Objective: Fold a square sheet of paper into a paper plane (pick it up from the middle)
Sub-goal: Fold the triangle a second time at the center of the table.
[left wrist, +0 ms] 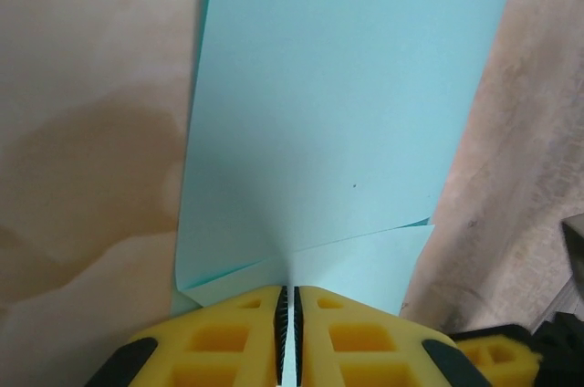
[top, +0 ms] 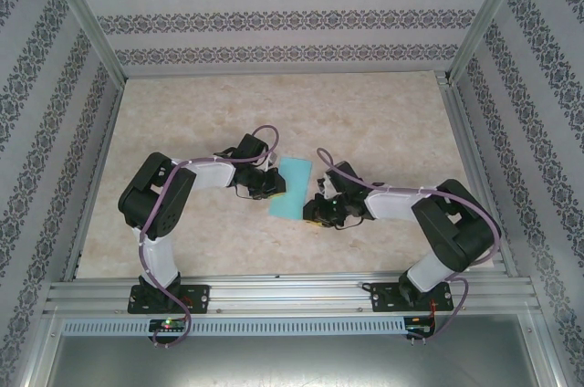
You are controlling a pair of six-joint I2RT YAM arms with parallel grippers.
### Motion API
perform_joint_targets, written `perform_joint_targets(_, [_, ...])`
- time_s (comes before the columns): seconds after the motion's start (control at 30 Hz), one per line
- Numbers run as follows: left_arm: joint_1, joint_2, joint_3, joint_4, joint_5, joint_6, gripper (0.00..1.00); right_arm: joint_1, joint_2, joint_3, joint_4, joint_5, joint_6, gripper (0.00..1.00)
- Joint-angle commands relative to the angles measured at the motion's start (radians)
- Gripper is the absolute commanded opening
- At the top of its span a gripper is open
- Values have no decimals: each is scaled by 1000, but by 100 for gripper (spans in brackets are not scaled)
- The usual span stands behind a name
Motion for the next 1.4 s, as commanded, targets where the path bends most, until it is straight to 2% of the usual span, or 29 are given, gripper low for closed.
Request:
perform_joint_targets(0.0, [-3,13,0,-18,-33,8,17,-30,-40,30,-31,77,15,32])
perform_joint_targets(0.03, [-2,9,1,-18,-33,7,17,-36,-32,46,-37,90,20,37])
perform_joint_targets(0.17, [-1,3,2,-22,-36,7,17,-46,29,92,2,76,58,39])
perform_joint_targets(0.5, [-2,-8,6,-27,-35,8,19,-47,143,119,108,49,121,36])
perform_joint_targets(0.63, [-2,-11,10,-30,-36,12,20,-48,144,120,130,43,134,33])
perform_joint_targets(1.37, [-1,-14,26,-45,-34,25,20,-52,152,130,193,39,173,30])
